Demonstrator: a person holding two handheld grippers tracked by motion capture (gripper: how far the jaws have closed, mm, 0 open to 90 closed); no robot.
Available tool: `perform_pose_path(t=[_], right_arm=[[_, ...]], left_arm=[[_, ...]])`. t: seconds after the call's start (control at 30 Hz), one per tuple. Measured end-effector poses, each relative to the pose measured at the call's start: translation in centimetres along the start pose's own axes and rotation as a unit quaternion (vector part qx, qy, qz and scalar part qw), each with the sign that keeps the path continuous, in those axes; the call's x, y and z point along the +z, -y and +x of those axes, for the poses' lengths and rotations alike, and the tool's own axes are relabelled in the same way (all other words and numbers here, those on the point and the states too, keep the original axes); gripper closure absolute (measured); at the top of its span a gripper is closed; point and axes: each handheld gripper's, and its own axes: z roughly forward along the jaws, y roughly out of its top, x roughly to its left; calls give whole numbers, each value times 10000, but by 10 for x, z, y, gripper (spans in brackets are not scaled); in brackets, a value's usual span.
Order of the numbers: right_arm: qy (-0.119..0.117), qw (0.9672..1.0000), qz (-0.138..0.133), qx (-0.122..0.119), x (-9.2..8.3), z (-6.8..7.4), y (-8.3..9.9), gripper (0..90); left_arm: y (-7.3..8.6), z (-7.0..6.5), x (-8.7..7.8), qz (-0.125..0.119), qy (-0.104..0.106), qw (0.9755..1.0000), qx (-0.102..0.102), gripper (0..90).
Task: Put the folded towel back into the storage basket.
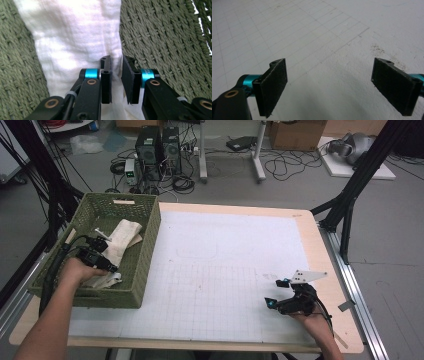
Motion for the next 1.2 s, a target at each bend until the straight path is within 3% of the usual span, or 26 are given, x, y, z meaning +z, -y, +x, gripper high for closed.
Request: perform_pose_path(t=[0.2,0.3,0.4,0.53,0.63,0.7,0.77,0.87,0.9,0.97,1.03,1.2], right_arm=[[5,10000,-23,33,-2,0,0,129],[4,10000,-31,3,-1,0,-1,129],[-1,10000,-30,15,-1,0,-1,129],[0,10000,-43,6,-2,0,-1,129],[6,10000,-45,36,-3,0,-1,129],[3,10000,-63,7,-2,0,-1,130],[8,10000,-63,0,-2,0,-1,129],[-5,10000,-42,2,-1,0,-2,129],[-13,10000,-38,5,-1,0,-1,129],[-1,10000,-37,-12,-1,0,-2,129],[0,10000,-39,1,-1,0,-2,129],[10,10000,-60,17,-2,0,-1,129]], left_arm=[[0,-2,-9,-243,7,9995,212,737],[0,-1,-14,-231,-35,9994,242,686],[2,2,-18,-283,3,9995,137,652],[1,-1,-17,-235,73,9993,271,625],[1,0,-14,-76,9,9997,240,722],[1,0,-10,43,7,9994,330,822],[0,1,-6,5,-15,9996,284,869],[-3,3,-14,-568,156,9982,98,876],[-4,2,-14,-625,230,9977,97,876],[-4,0,-8,-231,112,9994,244,875],[-1,1,1,191,199,9992,279,866],[-2,-1,-6,-58,163,9990,400,833]])
